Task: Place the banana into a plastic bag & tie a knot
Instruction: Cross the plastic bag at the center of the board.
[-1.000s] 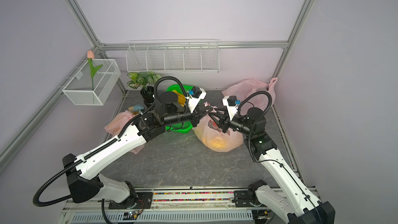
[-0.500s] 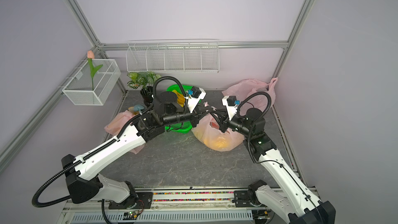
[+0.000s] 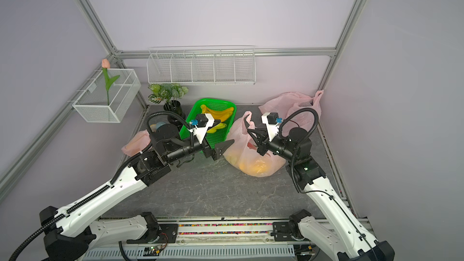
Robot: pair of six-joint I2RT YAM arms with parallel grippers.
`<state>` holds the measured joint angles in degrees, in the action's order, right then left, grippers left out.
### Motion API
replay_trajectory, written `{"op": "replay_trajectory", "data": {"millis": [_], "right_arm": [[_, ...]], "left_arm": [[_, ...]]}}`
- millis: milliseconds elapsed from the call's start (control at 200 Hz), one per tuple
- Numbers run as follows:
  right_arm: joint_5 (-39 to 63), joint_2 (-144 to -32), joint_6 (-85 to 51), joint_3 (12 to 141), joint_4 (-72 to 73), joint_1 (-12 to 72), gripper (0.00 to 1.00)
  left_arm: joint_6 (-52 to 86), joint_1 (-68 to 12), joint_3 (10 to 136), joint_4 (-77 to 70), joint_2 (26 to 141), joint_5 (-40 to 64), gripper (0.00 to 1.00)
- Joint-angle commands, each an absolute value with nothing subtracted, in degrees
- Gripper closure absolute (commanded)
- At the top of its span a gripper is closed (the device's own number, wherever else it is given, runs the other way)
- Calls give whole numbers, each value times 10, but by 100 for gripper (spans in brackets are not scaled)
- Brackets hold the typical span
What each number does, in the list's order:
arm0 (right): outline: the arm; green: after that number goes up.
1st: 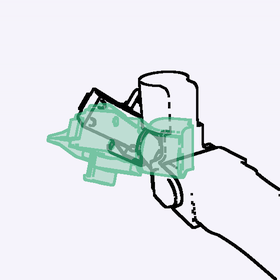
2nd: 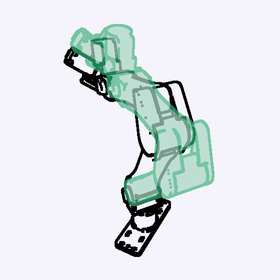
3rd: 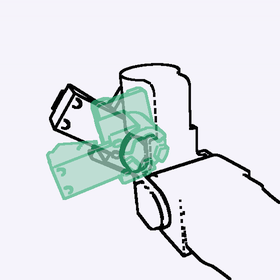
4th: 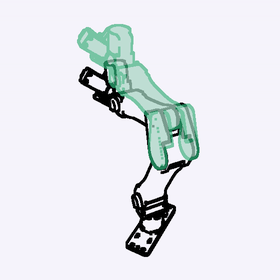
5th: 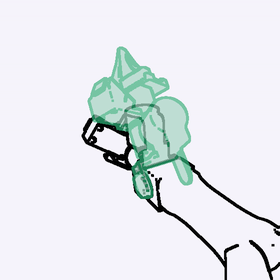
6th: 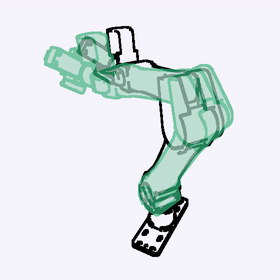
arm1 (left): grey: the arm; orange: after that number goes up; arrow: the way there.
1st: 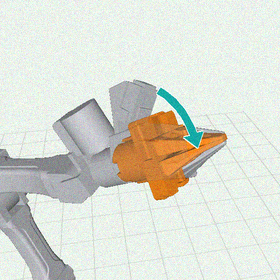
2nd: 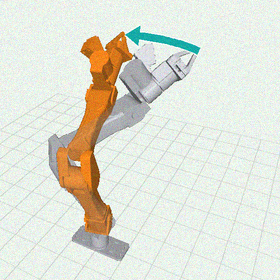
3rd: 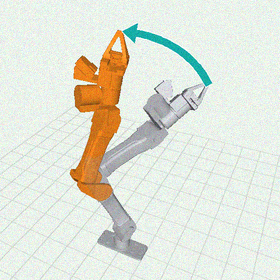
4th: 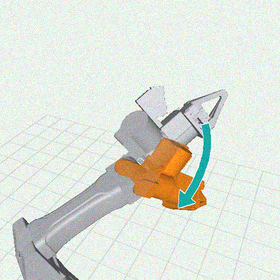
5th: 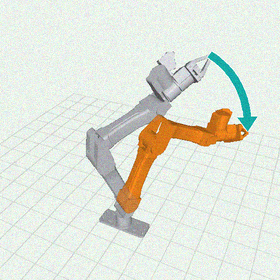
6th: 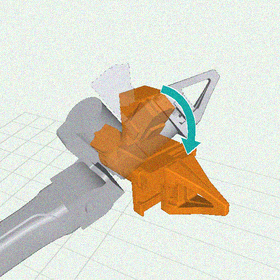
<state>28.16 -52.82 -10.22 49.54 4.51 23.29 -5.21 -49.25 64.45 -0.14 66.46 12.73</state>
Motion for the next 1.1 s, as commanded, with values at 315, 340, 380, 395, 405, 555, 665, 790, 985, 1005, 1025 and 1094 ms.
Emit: {"op": "replay_trajectory", "data": {"millis": [315, 340, 380, 395, 405, 555, 665, 790, 985, 1005, 1025, 1094], "right_arm": [[315, -523, -90, 500, 49, 232, 93], [316, -524, -90, 500, 49, 232, 93], [318, -525, -90, 500, 50, 232, 93], [317, -525, -90, 500, 50, 231, 93], [317, -525, -90, 500, 50, 232, 93], [323, -531, -91, 500, 52, 233, 93], [329, -533, -92, 500, 52, 233, 93], [336, -531, -87, 500, 51, 232, 93], [321, -528, -84, 499, 48, 232, 93], [318, -527, -84, 499, 48, 232, 93], [315, -526, -83, 499, 48, 233, 93], [303, -525, -83, 499, 44, 232, 93]], "left_arm": [[-144, -479, 620, -197, 794, 236, 0], [-147, -479, 626, -195, 800, 238, 0], [-150, -479, 633, -193, 808, 240, 0], [-151, -479, 635, -193, 812, 239, 0], [-152, -480, 637, -193, 813, 239, 0], [-171, -481, 668, -166, 850, 234, 0], [-180, -483, 686, -160, 872, 225, 0], [-188, -483, 704, -155, 890, 236, 0], [-207, -484, 726, -119, 909, 299, 14], [-207, -484, 728, -113, 910, 306, 18], [-209, -484, 732, -106, 911, 314, 24], [-214, -484, 745, -77, 916, 338, 43]]}}
